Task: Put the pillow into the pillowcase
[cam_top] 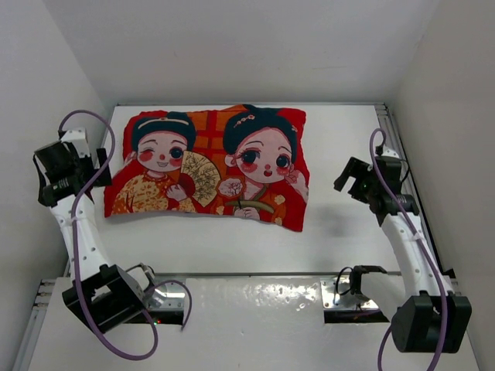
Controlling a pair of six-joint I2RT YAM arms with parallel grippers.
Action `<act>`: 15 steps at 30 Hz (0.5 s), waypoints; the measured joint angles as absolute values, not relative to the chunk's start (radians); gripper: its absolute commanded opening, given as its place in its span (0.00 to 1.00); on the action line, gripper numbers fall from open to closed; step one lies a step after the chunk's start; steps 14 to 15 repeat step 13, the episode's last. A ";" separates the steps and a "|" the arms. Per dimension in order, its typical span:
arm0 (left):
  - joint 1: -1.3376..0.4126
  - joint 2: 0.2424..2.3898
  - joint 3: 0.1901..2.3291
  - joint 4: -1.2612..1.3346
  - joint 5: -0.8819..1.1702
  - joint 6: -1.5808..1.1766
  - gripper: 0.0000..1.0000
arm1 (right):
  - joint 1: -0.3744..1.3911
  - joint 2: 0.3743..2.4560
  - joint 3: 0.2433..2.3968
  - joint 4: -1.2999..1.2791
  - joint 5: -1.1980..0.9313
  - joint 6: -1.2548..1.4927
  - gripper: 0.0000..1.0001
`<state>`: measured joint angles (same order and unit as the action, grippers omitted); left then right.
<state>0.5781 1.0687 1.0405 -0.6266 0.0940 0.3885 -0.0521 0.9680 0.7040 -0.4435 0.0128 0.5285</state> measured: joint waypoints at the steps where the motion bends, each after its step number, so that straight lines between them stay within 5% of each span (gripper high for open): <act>1: 0.578 1.066 1.044 -0.627 0.073 0.384 1.00 | -0.052 0.963 0.704 -0.449 0.019 0.522 0.99; 15: 0.578 1.058 1.048 -0.642 -0.015 0.367 1.00 | -0.052 0.926 0.700 -0.455 0.019 0.488 0.99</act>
